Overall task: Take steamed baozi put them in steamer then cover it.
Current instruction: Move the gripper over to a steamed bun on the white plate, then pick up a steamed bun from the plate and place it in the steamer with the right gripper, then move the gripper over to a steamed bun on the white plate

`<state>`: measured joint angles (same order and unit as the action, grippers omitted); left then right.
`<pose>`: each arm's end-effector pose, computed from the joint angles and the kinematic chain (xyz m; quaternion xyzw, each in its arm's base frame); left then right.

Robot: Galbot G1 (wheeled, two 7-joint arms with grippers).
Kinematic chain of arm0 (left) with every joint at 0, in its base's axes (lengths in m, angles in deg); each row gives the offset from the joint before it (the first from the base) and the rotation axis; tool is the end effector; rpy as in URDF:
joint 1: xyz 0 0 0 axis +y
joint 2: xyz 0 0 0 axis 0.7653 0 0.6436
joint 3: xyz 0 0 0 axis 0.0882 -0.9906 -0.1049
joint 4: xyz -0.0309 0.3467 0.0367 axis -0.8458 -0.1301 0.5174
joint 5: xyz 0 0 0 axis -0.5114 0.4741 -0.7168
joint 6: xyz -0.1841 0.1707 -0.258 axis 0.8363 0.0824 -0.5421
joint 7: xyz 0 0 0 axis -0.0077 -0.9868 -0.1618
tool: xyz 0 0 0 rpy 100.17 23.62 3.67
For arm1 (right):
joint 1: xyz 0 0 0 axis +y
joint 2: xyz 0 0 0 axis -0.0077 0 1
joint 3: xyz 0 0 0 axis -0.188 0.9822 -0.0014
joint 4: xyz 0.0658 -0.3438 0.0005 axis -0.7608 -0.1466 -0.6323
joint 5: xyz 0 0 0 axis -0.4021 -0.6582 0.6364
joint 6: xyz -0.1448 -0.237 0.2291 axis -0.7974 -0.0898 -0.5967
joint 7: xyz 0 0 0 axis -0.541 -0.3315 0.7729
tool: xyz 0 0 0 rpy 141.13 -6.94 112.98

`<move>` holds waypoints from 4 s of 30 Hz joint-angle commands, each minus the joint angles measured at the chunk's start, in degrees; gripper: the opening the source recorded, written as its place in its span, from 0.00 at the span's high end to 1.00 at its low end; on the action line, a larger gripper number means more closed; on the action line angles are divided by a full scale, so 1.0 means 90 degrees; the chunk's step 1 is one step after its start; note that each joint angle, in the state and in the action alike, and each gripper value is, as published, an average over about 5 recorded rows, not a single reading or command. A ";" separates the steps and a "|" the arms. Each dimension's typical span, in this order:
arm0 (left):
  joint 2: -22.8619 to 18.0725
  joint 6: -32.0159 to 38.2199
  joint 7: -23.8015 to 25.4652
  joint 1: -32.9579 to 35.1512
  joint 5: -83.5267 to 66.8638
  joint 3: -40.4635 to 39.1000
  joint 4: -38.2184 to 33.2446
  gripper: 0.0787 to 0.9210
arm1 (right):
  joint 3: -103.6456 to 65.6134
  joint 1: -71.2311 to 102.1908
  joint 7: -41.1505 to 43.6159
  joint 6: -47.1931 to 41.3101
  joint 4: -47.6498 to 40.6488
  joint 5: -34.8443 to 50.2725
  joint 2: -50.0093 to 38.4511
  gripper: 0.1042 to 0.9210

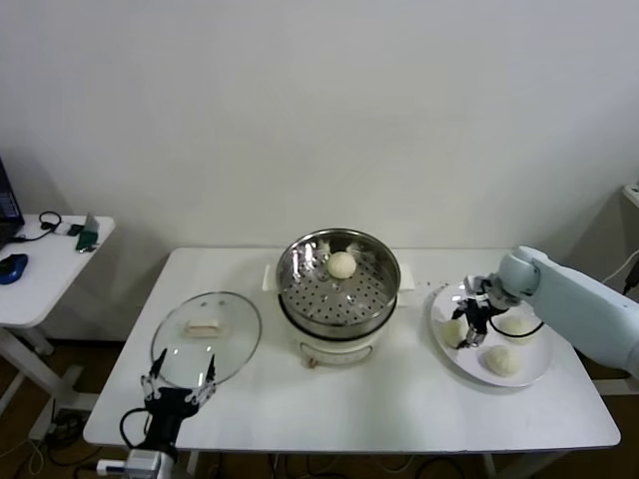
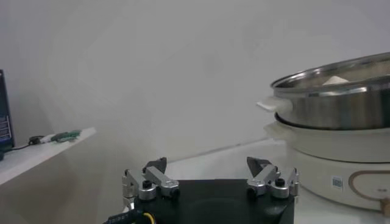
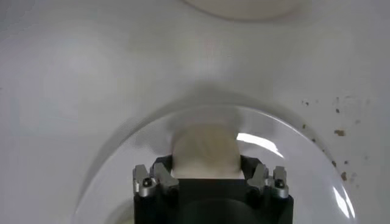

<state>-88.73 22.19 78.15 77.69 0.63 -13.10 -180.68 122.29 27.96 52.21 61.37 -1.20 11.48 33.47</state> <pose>0.1431 0.0588 -0.3387 0.0125 -0.9894 -0.1255 0.0721 0.5469 -0.2003 -0.2478 0.5059 -0.5839 0.4547 0.4432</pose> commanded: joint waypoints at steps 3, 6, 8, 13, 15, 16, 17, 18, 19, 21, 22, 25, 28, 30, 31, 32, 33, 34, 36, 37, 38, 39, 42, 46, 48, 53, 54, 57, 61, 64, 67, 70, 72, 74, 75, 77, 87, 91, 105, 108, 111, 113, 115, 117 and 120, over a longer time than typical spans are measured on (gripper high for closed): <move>-0.0029 0.0011 -0.0002 0.0015 -0.0003 -0.0004 -0.0026 0.12 | 0.0755 -0.1053 0.0018 -0.0088 0.0149 0.0798 -0.0215 0.27; -0.0047 0.0016 0.0000 0.0033 -0.0004 -0.0015 -0.0053 0.12 | 0.1459 -0.1926 0.0013 -0.0137 0.0243 0.1424 -0.0296 0.27; -0.0052 0.0020 0.0000 0.0044 -0.0006 -0.0024 -0.0069 0.12 | 0.2097 -0.2602 0.0015 -0.0157 0.0300 0.1919 -0.0290 0.27; -0.0064 0.0023 0.0003 0.0074 -0.0023 -0.0068 -0.0115 0.12 | 0.3634 -0.4411 -0.0004 -0.0173 0.0445 0.3230 0.0116 0.27; -0.0067 0.0020 0.0007 0.0080 -0.0028 -0.0107 -0.0124 0.12 | 0.4139 -0.4975 -0.0029 -0.0208 0.0512 0.3835 0.0414 0.27; -0.0068 0.0018 0.0010 0.0085 -0.0028 -0.0132 -0.0131 0.12 | 0.4375 -0.5205 -0.0039 -0.0228 0.0548 0.4121 0.0573 0.27; -0.0069 0.0016 0.0013 0.0088 -0.0028 -0.0155 -0.0138 0.12 | 0.4589 -0.5395 -0.0051 -0.0249 0.0584 0.4403 0.0740 0.27; -0.0070 0.0013 0.0016 0.0091 -0.0026 -0.0179 -0.0146 0.12 | 0.4745 -0.5531 -0.0060 -0.0265 0.0612 0.4582 0.0880 0.27; -0.0071 0.0013 0.0019 0.0096 -0.0021 -0.0203 -0.0158 0.12 | 0.4847 -0.5640 -0.0069 -0.0290 0.0636 0.4731 0.1034 0.27; -0.0071 0.0016 0.0021 0.0107 -0.0013 -0.0240 -0.0185 0.12 | 0.4937 -0.5769 -0.0091 -0.0358 0.0664 0.4946 0.1330 0.27; -0.0071 0.0020 0.0021 0.0115 -0.0010 -0.0257 -0.0199 0.12 | 0.4946 -0.5798 -0.0103 -0.0393 0.0669 0.5022 0.1470 0.27; -0.0069 0.0035 0.0020 0.0160 -0.0009 -0.0285 -0.0241 0.12 | 0.4949 -0.5796 -0.0189 -0.0525 0.0665 0.5291 0.1947 0.27; -0.0047 0.0045 0.0019 0.0225 -0.0021 -0.0291 -0.0305 0.12 | 0.4923 -0.5661 -0.0324 -0.0680 0.0646 0.5519 0.2434 0.27; -0.0017 0.0042 0.0024 0.0266 -0.0033 -0.0281 -0.0360 0.12 | 0.4941 -0.5528 -0.0429 -0.0777 0.0612 0.5600 0.2722 0.27; 0.0004 0.0038 0.0030 0.0290 -0.0037 -0.0271 -0.0395 0.12 | 0.4963 -0.5450 -0.0475 -0.0815 0.0586 0.5610 0.2856 0.27; 0.0022 0.0033 0.0037 0.0311 -0.0040 -0.0260 -0.0431 0.12 | 0.4990 -0.5385 -0.0514 -0.0842 0.0557 0.5613 0.2965 0.27; 0.0040 0.0028 0.0043 0.0335 -0.0044 -0.0246 -0.0473 0.12 | 0.5017 -0.5305 -0.0563 -0.0871 0.0523 0.5618 0.3081 0.27; 0.0056 0.0022 0.0050 0.0360 -0.0049 -0.0229 -0.0519 0.12 | 0.5031 -0.5234 -0.0599 -0.0888 0.0494 0.5608 0.3177 0.27; 0.0082 0.0019 0.0055 0.0393 -0.0066 -0.0205 -0.0580 0.12 | 0.5047 -0.5091 -0.0690 -0.0934 0.0450 0.5625 0.3391 0.27; 0.0092 0.0019 0.0056 0.0409 -0.0074 -0.0196 -0.0599 0.12 | 0.5046 -0.5018 -0.0736 -0.0959 0.0434 0.5645 0.3497 0.27; 0.0099 0.0021 0.0058 0.0421 -0.0082 -0.0193 -0.0607 0.12 | 0.5043 -0.4946 -0.0781 -0.0980 0.0422 0.5661 0.3598 0.27; 0.0105 0.0024 0.0059 0.0429 -0.0087 -0.0195 -0.0607 0.12 | 0.5039 -0.4871 -0.0825 -0.1002 0.0413 0.5682 0.3701 0.27; 0.0101 0.0029 0.0062 0.0434 -0.0089 -0.0209 -0.0600 0.12 | 0.5016 -0.4639 -0.0940 -0.1056 0.0392 0.5710 0.3943 0.27; 0.0088 0.0017 0.0063 0.0421 -0.0088 -0.0223 -0.0615 0.12 | 0.5064 -0.4347 -0.1044 -0.1105 0.0372 0.5683 0.4167 0.27; 0.0082 0.0011 0.0064 0.0419 -0.0087 -0.0222 -0.0632 0.12 | 0.5127 -0.4239 -0.1059 -0.1109 0.0349 0.5655 0.4251 0.27; 0.0083 0.0042 0.0104 0.0431 -0.0118 -0.0194 -0.0643 0.12 | 0.5164 -0.3968 -0.1086 -0.1108 0.0159 0.5597 0.4444 0.27; 0.0087 0.0054 0.0116 0.0435 -0.0126 -0.0187 -0.0642 0.12 | 0.5165 -0.3921 -0.1091 -0.1107 0.0124 0.5583 0.4471 0.27; 0.0103 0.0073 0.0133 0.0418 -0.0138 -0.0181 -0.0618 0.12 | 0.5172 -0.3816 -0.1097 -0.1102 0.0056 0.5521 0.4506 0.27; 0.0116 0.0071 0.0137 0.0349 -0.0144 -0.0196 -0.0544 0.12 | 0.5149 -0.3726 -0.1137 -0.1104 -0.0003 0.5426 0.4494 0.27; 0.0119 0.0070 0.0135 0.0332 -0.0144 -0.0207 -0.0519 0.12 | 0.5123 -0.3695 -0.1173 -0.1106 -0.0028 0.5357 0.4478 0.27; 0.0123 0.0066 0.0135 0.0332 -0.0142 -0.0212 -0.0517 0.12 | 0.5095 -0.3683 -0.1212 -0.1127 -0.0016 0.5298 0.4465 0.26; 0.0126 0.0058 0.0132 0.0326 -0.0139 -0.0213 -0.0518 0.12 | 0.5050 -0.3685 -0.1220 -0.1168 0.0006 0.5222 0.4454 0.22; 0.0127 0.0054 0.0131 0.0324 -0.0135 -0.0214 -0.0519 0.12 | 0.5000 -0.3718 -0.1194 -0.1199 0.0021 0.5198 0.4431 0.17; 0.0129 0.0052 0.0129 0.0325 -0.0131 -0.0215 -0.0520 0.12 | 0.4950 -0.3792 -0.1152 -0.1222 0.0058 0.5180 0.4368 0.14; 0.0129 0.0052 0.0128 0.0326 -0.0128 -0.0214 -0.0520 0.12 | 0.4936 -0.3843 -0.1133 -0.1223 0.0088 0.5169 0.4320 0.13; 0.0128 0.0050 0.0124 0.0330 -0.0125 -0.0214 -0.0520 0.12 | 0.4898 -0.3974 -0.1076 -0.1214 0.0182 0.5150 0.4192 0.12; 0.0122 0.0024 0.0109 0.0307 -0.0108 -0.0225 -0.0526 0.12 | 0.4972 -0.5160 -0.0296 -0.0836 0.0993 0.4784 0.2647 0.12; 0.0121 -0.0004 0.0099 0.0269 -0.0098 -0.0232 -0.0525 0.12 | 0.5001 -0.5451 -0.0064 -0.0634 0.1414 0.4228 0.1702 0.12; 0.0103 -0.0085 0.0060 0.0263 -0.0013 -0.0219 -0.0516 0.12 | 0.3987 -0.4145 0.0167 -0.0165 0.2575 0.0990 -0.1391 0.12; 0.0066 -0.0112 0.0052 0.0278 0.0060 -0.0232 -0.0527 0.12 | 0.3333 -0.3210 0.0162 -0.0059 0.2527 0.0410 -0.1789 0.12; 0.0014 -0.0150 0.0042 0.0301 0.0130 -0.0230 -0.0561 0.12 | 0.2791 -0.2455 0.0175 0.0039 0.2348 0.0059 -0.1965 0.12; -0.0011 -0.0173 0.0032 0.0322 0.0167 -0.0223 -0.0586 0.12 | 0.2518 -0.2129 0.0194 0.0098 0.2179 -0.0099 -0.1968 0.12; -0.0032 -0.0182 0.0023 0.0355 0.0207 -0.0216 -0.0603 0.12 | 0.2290 -0.1843 0.0212 0.0138 0.2009 -0.0207 -0.1922 0.12; -0.0064 -0.0186 0.0018 0.0390 0.0239 -0.0209 -0.0615 0.12 | 0.2041 -0.1572 0.0225 0.0159 0.1863 -0.0285 -0.1856 0.12; -0.0120 -0.0186 0.0011 0.0431 0.0286 -0.0199 -0.0616 0.12 | 0.1763 -0.1243 0.0229 0.0165 0.1732 -0.0357 -0.1750 0.12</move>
<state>-89.43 20.64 78.27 81.25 2.51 -14.91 -186.16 148.68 3.44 53.69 61.47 16.52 17.17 22.84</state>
